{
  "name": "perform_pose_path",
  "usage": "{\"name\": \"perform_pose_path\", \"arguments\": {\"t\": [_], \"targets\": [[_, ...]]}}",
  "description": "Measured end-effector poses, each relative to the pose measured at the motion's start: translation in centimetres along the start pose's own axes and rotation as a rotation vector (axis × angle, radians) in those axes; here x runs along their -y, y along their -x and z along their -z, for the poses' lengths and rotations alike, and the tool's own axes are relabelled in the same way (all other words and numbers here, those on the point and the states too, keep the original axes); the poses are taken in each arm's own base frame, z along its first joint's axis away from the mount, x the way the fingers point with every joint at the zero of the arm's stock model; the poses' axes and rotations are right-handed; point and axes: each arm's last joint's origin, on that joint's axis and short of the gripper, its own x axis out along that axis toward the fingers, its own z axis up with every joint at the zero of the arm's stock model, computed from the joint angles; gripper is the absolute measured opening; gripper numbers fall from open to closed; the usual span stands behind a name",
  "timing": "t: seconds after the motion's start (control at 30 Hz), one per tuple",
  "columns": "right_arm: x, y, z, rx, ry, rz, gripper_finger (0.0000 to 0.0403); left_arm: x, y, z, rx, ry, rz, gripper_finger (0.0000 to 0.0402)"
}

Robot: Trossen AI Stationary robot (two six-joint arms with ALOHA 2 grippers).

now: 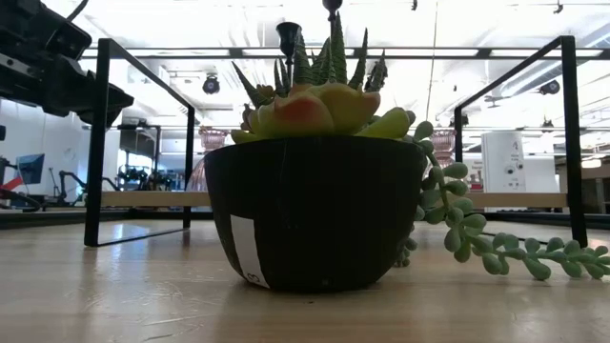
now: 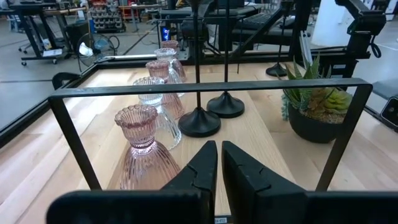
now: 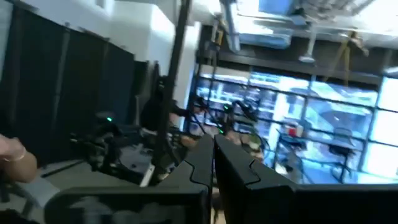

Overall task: Pick & Place candle stick holders
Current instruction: Put the black candle holder on the shelf

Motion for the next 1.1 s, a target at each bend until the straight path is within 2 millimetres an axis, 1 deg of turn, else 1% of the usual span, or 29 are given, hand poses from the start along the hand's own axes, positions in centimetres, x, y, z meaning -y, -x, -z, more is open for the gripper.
{"name": "perform_pose_path", "arguments": {"t": [0.1,0.2,0.27,0.33,0.43,0.53,0.6,0.67,0.73,0.8,0.9,0.97,1.1], "targets": [[0.9,-1.6,-1.2,-0.014,0.018,-0.023,0.0008,0.0,0.0,0.0,0.000,0.000,0.000,0.0028],[2.3,-4.1,-1.9,-0.105,0.035,-0.029,0.0008,0.0,0.0,0.0,0.000,0.000,0.000,0.0028],[3.4,-6.0,-2.1,-0.213,0.015,-0.040,0.0008,0.0,0.0,0.0,0.001,0.000,-0.001,0.0028],[4.4,-7.7,-2.0,-0.359,-0.036,-0.058,0.0008,0.0,0.0,0.0,0.001,0.000,-0.001,0.0028],[5.3,-9.4,-1.6,-0.586,-0.149,-0.088,0.0008,0.0,0.0,0.0,0.001,0.000,-0.002,0.0028],[5.5,-10.9,-1.2,-0.723,-0.281,-0.118,0.0008,0.0,0.0,0.0,0.001,0.000,-0.004,0.0028],[5.3,-11.8,-0.5,-0.813,-0.335,-0.118,0.0008,0.0,0.0,0.0,0.001,0.000,-0.004,0.0028],[4.8,-12.5,0.0,-0.878,-0.337,-0.096,0.0008,0.0,0.0,0.0,0.001,0.000,-0.003,0.0028],[4.1,-13.2,0.2,-0.908,-0.328,-0.086,0.0008,0.0,0.0,0.0,0.001,0.000,-0.004,0.0028],[3.2,-13.9,0.1,-0.912,-0.323,-0.107,0.0008,0.0,0.0,0.0,0.001,0.000,-0.003,0.0028],[1.2,-14.8,0.4,-0.940,-0.345,-0.131,0.0008,0.0,0.0,0.0,0.001,0.000,-0.003,0.0028],[-0.2,-14.9,0.7,-0.986,-0.370,-0.109,0.0008,0.0,0.0,0.0,0.001,0.000,-0.003,0.0028],[-3.0,-14.3,1.1,-1.075,-0.441,-0.028,0.0008,0.0,0.0,0.0,0.002,0.000,-0.003,0.0028]]}}
